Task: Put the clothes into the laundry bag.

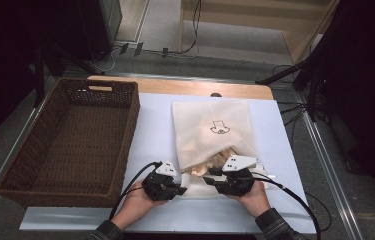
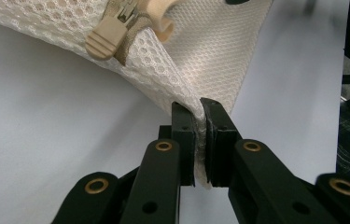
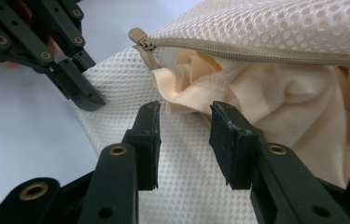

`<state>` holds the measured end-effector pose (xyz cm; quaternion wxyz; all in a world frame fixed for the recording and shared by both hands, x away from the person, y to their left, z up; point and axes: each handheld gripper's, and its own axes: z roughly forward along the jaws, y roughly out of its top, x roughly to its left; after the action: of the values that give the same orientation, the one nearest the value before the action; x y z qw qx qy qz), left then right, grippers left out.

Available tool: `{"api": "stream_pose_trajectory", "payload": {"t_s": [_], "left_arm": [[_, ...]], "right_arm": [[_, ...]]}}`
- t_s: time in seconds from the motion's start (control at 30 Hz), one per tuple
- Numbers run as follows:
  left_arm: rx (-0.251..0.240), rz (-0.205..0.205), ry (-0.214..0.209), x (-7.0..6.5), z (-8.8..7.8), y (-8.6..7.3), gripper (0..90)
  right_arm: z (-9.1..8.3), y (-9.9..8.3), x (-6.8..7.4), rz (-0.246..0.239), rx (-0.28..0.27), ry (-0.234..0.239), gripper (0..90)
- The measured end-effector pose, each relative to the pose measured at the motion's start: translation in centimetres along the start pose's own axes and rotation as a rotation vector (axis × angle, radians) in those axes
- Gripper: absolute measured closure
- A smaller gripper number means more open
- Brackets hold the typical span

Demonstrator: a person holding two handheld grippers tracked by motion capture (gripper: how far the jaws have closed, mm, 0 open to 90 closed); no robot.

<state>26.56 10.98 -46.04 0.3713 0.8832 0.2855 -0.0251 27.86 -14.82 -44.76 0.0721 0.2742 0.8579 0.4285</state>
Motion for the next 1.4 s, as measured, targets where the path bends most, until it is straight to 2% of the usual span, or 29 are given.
{"api": "stream_pose_trajectory", "payload": {"t_s": [0.17, 0.3, 0.4, 0.53, 0.7, 0.77, 0.9, 1.0, 1.1, 1.17, 1.33, 1.4], "left_arm": [[0.007, 0.004, -0.001, 0.1, 0.0, 0.0, 84.6], [0.007, 0.001, 0.000, 0.0, 0.1, 0.0, 84.7], [0.008, 0.002, 0.000, 0.0, 0.1, 0.0, 84.7], [0.011, 0.005, 0.000, 0.0, 0.1, 0.0, 84.9], [0.012, 0.004, -0.006, 0.1, 0.1, 0.1, 85.3], [0.013, 0.005, -0.006, 0.0, 0.1, 0.1, 85.4], [0.013, 0.003, -0.008, 0.0, 0.1, 0.1, 85.5], [0.011, 0.001, -0.010, 0.0, 0.1, 0.1, 85.5], [0.012, 0.001, -0.011, 0.0, 0.1, 0.1, 85.6], [0.011, 0.001, -0.011, 0.0, 0.1, 0.1, 85.5], [0.015, 0.009, -0.008, 0.1, 0.1, 0.0, 85.4], [0.014, 0.010, -0.005, 0.0, 0.1, 0.0, 85.0]], "right_arm": [[1.1, 0.2, -0.5, 0.029, -0.002, 0.018, 63.8], [2.3, 0.7, -0.3, -0.003, 0.016, 0.016, 65.1], [3.4, 0.9, 0.0, -0.034, 0.040, -0.009, 70.3], [4.5, 0.9, 0.1, -0.065, 0.058, -0.016, 79.3], [5.3, 1.0, -0.6, -0.061, 0.048, -0.052, 85.7], [5.3, 1.2, -1.2, -0.055, 0.035, -0.096, 87.6], [6.0, 1.5, -2.2, -0.022, 0.006, -0.112, 88.2], [6.6, 2.1, -2.3, -0.036, 0.004, -0.149, 88.4], [7.2, 2.4, -2.9, -0.017, -0.016, -0.167, 88.7], [7.5, 2.6, -3.2, -0.023, -0.018, -0.189, 88.7], [7.6, 2.6, -3.2, -0.017, -0.015, -0.183, 87.7], [7.4, 2.6, -3.1, -0.023, -0.012, -0.172, 84.4]]}}
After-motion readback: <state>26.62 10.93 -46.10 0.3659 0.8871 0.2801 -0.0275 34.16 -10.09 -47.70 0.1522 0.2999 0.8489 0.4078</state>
